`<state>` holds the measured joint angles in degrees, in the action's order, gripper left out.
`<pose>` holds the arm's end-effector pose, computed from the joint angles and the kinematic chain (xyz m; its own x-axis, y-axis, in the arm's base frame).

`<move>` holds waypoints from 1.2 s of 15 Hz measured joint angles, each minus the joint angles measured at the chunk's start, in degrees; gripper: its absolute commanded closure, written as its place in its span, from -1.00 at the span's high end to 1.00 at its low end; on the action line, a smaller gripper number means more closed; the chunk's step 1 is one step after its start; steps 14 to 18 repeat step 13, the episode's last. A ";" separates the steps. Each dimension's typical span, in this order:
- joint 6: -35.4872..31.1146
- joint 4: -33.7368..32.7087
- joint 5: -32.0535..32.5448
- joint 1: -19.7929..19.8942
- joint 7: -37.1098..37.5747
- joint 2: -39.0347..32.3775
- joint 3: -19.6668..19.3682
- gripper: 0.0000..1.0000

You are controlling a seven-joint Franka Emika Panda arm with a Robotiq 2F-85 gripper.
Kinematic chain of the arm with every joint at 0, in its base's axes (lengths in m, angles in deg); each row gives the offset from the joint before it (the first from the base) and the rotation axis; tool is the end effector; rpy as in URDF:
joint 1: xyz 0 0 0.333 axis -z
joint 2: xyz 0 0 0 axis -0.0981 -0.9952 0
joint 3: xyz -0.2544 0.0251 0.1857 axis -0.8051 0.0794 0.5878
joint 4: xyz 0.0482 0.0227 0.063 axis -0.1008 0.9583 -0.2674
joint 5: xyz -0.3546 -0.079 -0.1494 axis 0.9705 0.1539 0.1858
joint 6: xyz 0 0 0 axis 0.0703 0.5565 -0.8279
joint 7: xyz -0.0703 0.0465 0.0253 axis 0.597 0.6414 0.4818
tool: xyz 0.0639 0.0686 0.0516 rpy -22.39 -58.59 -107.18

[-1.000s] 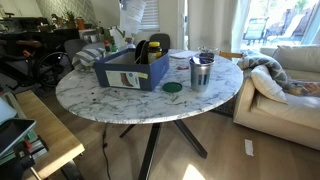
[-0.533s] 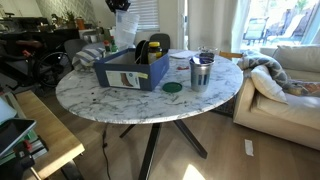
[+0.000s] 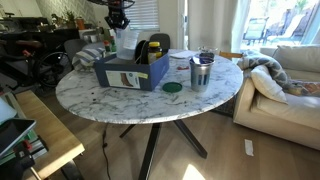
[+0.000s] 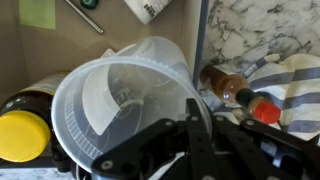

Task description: Put the transparent cup in the box

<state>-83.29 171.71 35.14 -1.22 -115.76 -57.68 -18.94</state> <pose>0.5403 -0.0335 0.3678 0.9131 0.4077 -0.0068 0.4044 -0.9078 -0.1113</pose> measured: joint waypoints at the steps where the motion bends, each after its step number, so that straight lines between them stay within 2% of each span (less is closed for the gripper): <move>1: -0.04 0.42 -0.53 -0.02 -1.22 -0.19 0.01 -0.28; 8: -0.04 0.47 0.09 -0.23 -3.80 -0.18 -0.11 0.78; 10: -0.05 0.01 0.00 -0.18 -4.58 0.82 -0.37 0.98; 13: -0.86 -0.22 1.14 0.01 -4.26 4.43 -1.35 0.99; 18: -0.86 -0.22 1.14 0.01 -4.26 4.43 -1.35 0.99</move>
